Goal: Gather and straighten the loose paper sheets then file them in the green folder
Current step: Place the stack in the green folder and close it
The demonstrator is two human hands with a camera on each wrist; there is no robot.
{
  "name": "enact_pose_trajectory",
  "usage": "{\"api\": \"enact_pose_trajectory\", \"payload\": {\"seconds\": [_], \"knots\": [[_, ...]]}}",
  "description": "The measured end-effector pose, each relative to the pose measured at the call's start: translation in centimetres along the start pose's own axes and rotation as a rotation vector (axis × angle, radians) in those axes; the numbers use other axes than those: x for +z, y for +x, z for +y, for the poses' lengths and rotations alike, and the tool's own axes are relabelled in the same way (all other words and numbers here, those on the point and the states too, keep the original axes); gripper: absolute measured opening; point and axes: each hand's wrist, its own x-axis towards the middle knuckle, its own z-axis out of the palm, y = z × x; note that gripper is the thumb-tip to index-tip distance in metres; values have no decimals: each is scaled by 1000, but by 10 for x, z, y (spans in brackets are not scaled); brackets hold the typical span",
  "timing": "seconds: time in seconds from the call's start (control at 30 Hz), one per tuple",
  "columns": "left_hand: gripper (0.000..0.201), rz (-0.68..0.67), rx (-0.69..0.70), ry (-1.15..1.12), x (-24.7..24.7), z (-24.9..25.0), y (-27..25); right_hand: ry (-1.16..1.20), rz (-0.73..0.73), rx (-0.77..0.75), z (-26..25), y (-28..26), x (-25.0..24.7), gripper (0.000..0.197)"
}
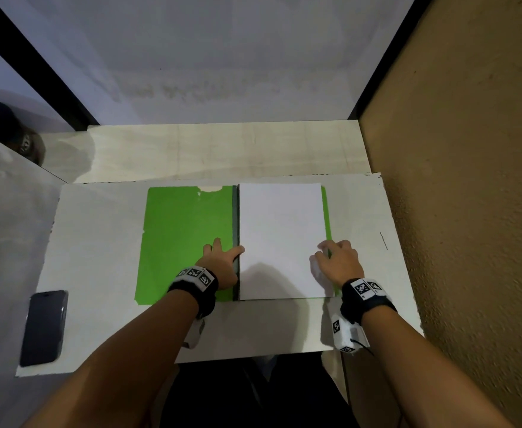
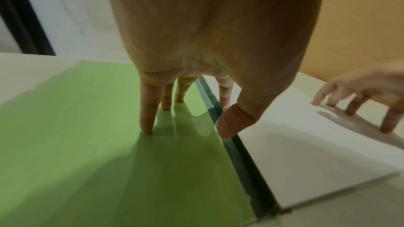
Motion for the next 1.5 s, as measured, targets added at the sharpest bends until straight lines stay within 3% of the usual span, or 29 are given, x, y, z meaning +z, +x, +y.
{"api": "enact_pose_trajectory", "payload": {"seconds": [0.07,0.13,0.17,0.23,0.3,0.33,0.43,0.57,0.63,0.7,0.77,0.87,0.97,1.03,1.13,1.23,1.3,1.37,1.5], "knots": [[83,-23,28,-110,-7,-7,0,-30,-22,8,0,0,0,38],[86,77,12,-310,-16,-22,-5,-40,-26,12,-1,1,0,38],[84,176,-78,-363,-19,-34,-7,-38,-28,16,0,2,1,39],[83,326,-391,-348,-19,-64,-12,-18,-39,37,-1,4,1,40],[101,309,-690,-412,-11,-91,-18,28,-48,60,-1,6,2,42],[113,288,-764,-478,-7,-101,-20,61,-47,68,-2,7,2,42],[132,289,-807,-619,1,-116,-22,126,-29,66,-1,8,3,41],[141,316,-816,-690,6,-132,-14,164,-37,58,4,8,5,42],[121,319,-797,-696,1,-142,-16,180,-38,55,7,9,5,43],[71,340,-717,-587,-14,-154,-26,204,-44,50,8,8,3,42],[38,367,-609,-457,-42,-159,-46,212,-57,55,8,8,2,43],[28,366,-373,-422,-94,-139,-93,217,-81,65,7,7,-2,43],[28,354,-24,-547,-129,-91,-129,255,-101,71,9,5,-9,44],[18,267,218,-681,-137,-47,-138,336,-120,91,12,5,-14,44],[24,127,386,-696,-116,13,-115,568,-96,202,26,11,-18,42],[40,44,356,-420,-69,48,-62,740,-4,338,39,3,-27,15],[49,4,269,-228,-40,54,-33,617,-1,351,47,-3,-28,23],[52,13,187,-179,-19,54,-18,615,-33,353,51,-7,-25,24],[64,325,-52,-375,4,30,-4,331,-11,188,43,-10,-8,39]]}}
